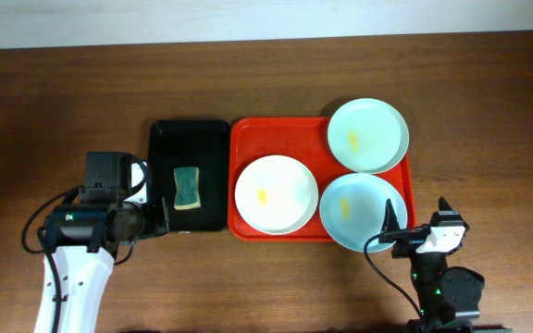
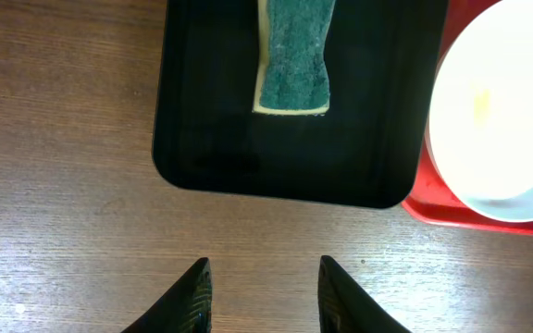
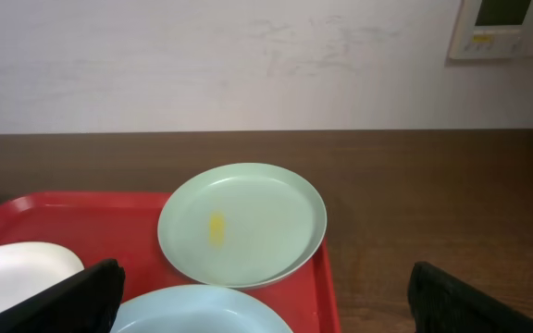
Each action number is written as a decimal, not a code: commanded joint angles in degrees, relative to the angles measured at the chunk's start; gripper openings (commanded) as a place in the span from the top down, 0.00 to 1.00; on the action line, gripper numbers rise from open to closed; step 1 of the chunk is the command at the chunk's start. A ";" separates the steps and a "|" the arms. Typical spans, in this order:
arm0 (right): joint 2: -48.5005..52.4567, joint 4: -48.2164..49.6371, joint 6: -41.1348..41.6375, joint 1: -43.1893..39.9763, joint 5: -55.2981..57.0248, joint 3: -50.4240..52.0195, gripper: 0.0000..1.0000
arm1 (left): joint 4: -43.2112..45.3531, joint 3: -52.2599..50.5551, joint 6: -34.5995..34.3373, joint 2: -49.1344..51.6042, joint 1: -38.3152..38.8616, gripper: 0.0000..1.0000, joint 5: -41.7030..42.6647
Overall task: Clean dirty plates on tray and stack at the side
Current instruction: 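Move the left gripper forward over the black tray toward the sponge, then lower the open left gripper down onto the green sponge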
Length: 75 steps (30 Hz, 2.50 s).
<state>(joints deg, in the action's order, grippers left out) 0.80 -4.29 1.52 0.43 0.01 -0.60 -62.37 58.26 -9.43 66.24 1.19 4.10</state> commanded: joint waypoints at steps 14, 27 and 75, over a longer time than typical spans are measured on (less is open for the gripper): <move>-0.59 -0.33 0.48 0.33 0.70 0.28 0.02 | 0.17 -0.37 -0.33 7.04 0.26 0.60 2.16; -0.59 -0.33 0.48 0.33 0.70 0.28 0.02 | -0.02 -0.37 -0.33 7.04 0.26 0.54 3.67; -0.33 -0.33 0.48 0.33 0.70 0.28 0.02 | 2.19 7.13 -0.37 7.54 0.26 0.66 3.17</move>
<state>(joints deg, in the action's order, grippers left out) 0.80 -4.29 1.50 0.43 0.01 -0.60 -58.13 59.33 -9.67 73.14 1.19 6.92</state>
